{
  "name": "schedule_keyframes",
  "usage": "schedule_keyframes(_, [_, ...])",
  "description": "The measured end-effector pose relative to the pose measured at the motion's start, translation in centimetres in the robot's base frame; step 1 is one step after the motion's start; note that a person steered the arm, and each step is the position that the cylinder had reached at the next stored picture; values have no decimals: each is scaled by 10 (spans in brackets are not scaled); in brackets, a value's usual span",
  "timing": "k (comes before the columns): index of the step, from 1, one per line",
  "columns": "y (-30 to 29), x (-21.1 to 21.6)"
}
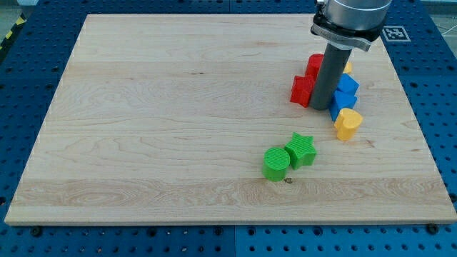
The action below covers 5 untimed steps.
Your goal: Nudge the green star a bit down
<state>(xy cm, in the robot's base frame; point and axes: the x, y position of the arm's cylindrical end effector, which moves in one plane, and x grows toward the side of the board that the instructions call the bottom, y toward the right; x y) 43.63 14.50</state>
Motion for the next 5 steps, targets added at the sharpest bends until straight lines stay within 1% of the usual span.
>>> schedule_keyframes(1, [0, 2])
schedule_keyframes(2, [0, 27])
schedule_keyframes(3, [-10, 29])
schedule_keyframes(4, [-28, 54])
schedule_keyframes(5, [-28, 81])
